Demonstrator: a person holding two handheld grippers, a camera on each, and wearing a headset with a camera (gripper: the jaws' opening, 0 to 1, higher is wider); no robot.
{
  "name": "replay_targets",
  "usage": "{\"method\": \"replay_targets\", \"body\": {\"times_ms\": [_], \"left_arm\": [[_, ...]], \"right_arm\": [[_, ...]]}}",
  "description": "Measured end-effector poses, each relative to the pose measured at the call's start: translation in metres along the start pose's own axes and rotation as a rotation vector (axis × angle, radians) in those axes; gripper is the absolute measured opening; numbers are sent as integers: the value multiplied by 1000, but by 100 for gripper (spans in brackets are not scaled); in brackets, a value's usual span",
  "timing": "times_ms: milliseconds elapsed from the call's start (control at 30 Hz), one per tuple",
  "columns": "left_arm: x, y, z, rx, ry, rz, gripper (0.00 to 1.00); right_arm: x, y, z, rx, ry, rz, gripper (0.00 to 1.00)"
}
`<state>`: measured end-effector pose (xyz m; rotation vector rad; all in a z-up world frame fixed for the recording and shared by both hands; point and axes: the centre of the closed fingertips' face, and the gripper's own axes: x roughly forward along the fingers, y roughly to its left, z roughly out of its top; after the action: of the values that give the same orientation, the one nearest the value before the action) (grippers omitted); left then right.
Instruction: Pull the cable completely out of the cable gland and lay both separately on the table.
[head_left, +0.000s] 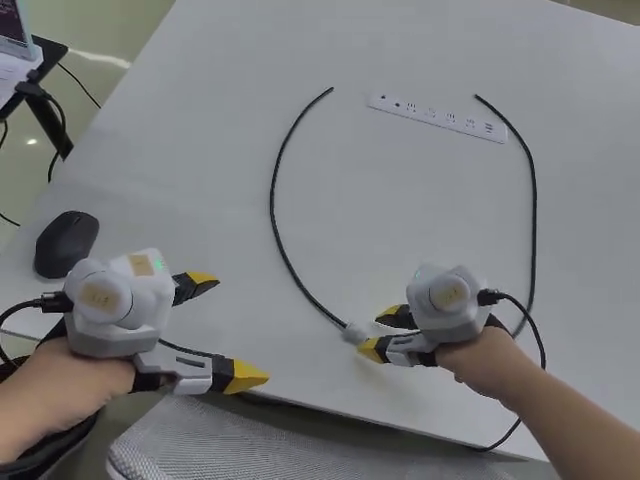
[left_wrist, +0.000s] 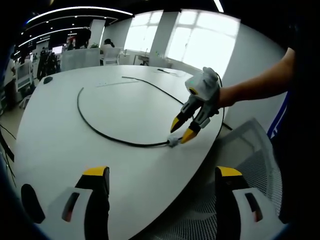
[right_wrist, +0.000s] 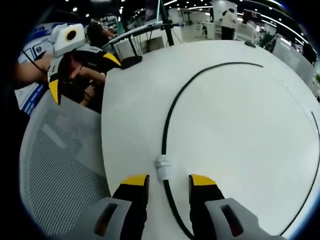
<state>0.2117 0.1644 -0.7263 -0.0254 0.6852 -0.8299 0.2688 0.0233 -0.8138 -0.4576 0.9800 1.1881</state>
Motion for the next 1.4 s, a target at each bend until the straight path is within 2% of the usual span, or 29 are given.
{"method": "replay_targets", "body": {"times_ms": [167,533,1000,1133,1400], "left_arm": [[0,-1,-2,0,1,-7,85],[-2,1,-7,4,17,-5,83],[-3,1,-9,-3,24,-10,80],[-2,0,-7,-6,20,-13,80],[5,-2,4,17,17,-35,79]], "right_arm": [[5,5,0,-37,23,16,21],[11,4,-2,-52,54,24,10],[11,5,1,-68,54,13,7],[10,7,2,-66,50,25,7],[0,13,11,-100,45,29,6]]}}
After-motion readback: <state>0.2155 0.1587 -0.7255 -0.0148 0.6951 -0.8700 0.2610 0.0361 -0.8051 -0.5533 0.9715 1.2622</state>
